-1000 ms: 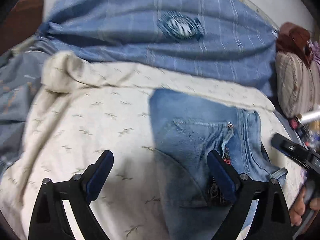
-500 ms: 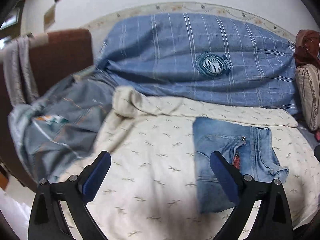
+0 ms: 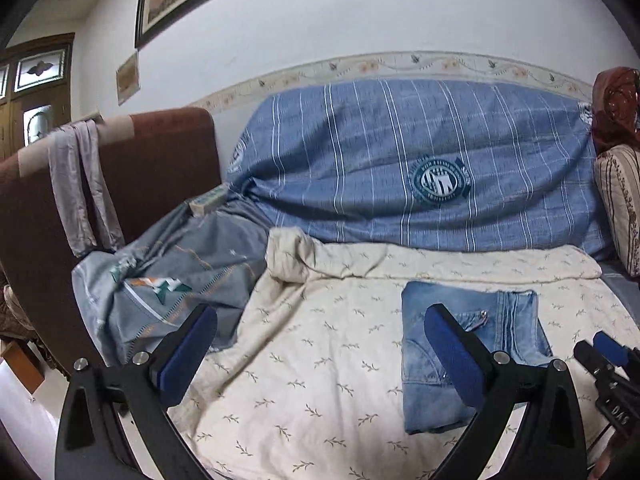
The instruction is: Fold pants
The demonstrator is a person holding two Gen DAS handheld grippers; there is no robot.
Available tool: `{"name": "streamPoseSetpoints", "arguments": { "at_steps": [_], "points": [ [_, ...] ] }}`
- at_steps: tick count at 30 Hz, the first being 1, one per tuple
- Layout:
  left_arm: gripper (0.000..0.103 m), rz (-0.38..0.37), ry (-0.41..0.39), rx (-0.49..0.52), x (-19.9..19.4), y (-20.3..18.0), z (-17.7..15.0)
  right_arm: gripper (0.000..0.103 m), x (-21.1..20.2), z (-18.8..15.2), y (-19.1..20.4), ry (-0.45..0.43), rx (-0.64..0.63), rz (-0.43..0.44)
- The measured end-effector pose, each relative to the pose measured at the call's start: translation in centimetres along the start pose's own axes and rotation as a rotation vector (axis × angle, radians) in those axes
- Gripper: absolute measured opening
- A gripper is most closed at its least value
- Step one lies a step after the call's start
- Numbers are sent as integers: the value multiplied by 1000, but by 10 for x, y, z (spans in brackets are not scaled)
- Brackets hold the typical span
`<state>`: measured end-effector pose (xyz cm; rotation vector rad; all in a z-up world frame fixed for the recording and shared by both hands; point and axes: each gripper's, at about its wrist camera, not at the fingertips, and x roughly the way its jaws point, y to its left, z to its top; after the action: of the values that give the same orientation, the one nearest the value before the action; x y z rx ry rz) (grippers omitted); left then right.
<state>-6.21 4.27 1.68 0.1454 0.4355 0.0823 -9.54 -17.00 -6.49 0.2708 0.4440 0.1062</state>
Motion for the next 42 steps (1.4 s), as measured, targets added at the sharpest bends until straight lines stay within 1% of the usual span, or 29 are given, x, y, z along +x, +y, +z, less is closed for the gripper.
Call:
{"name": "streamPoseSetpoints", "arguments": {
  "at_steps": [11,21,42],
  "points": [
    [103,-13,-31,9,-17,-11,8,61,-6,4,-3,-24,-11,0],
    [103,-35,-22,13,-21,-17,7,61,-8,4,-3,-31,-12,9],
    [103,-60,-8,0,-21,-12,8,61,-3,1,0,-7,-37,13]
  ]
}}
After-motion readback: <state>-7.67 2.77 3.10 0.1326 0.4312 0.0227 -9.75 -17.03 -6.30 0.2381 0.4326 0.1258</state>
